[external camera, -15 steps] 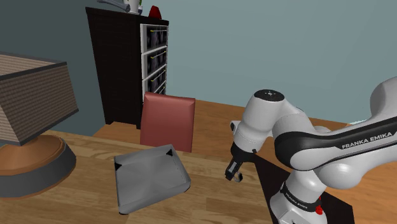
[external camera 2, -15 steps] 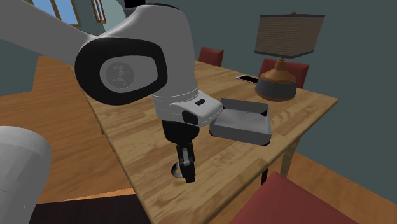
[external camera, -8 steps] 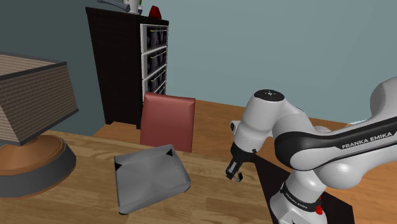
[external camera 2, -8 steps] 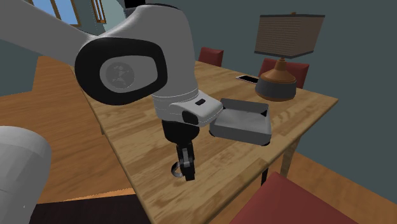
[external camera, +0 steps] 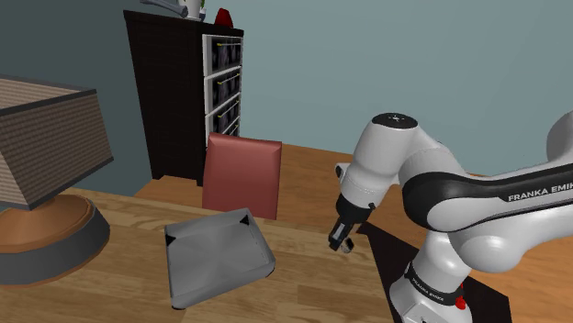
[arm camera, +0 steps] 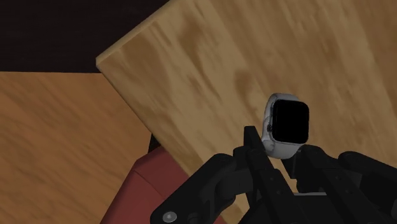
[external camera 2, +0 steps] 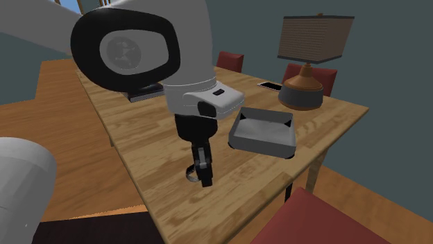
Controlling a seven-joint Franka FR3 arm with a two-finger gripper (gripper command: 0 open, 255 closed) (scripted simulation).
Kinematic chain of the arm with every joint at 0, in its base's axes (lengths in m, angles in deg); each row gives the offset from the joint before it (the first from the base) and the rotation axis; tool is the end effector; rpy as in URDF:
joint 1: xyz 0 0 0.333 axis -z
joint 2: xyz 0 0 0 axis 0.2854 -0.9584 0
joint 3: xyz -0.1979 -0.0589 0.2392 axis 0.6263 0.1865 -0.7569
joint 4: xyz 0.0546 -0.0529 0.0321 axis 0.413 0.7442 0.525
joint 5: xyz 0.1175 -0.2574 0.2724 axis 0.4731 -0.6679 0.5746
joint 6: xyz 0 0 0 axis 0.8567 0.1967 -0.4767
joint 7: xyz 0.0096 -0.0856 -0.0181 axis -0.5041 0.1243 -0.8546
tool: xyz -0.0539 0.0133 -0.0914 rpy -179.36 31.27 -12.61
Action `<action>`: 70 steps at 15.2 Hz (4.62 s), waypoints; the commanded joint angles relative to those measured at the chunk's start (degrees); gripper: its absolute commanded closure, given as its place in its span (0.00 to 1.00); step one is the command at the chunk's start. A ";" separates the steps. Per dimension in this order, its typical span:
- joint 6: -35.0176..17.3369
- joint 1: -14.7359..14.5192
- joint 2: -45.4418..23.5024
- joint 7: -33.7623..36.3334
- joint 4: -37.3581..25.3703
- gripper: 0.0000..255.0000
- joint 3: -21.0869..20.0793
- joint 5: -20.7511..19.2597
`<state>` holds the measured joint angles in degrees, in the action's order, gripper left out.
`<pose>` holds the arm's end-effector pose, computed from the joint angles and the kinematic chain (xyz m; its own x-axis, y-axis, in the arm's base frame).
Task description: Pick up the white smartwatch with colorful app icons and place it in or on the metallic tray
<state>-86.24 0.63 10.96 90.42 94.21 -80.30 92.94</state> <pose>0.2205 0.1790 0.3704 0.9948 0.0389 0.0938 0.0328 -0.9973 0.0661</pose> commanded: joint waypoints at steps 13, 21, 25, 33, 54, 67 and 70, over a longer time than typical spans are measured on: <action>13.01 1.50 4.55 -0.85 -8.67 1.00 4.11 -3.68; 8.76 5.66 -9.24 1.50 -18.89 1.00 0.19 -4.65; 5.54 9.09 -19.72 4.44 -26.47 1.00 -3.68 -6.71; 3.66 15.56 -40.83 13.80 -44.17 1.00 -12.01 -16.75; -0.84 13.56 -63.95 27.12 -55.90 1.00 -14.15 -34.52; 0.72 13.75 -62.90 26.45 -56.75 0.00 -14.50 -33.50; 5.24 14.12 -60.36 24.83 -59.54 0.00 -15.26 -31.03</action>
<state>-82.20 14.51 -50.64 115.83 34.94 -95.26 60.84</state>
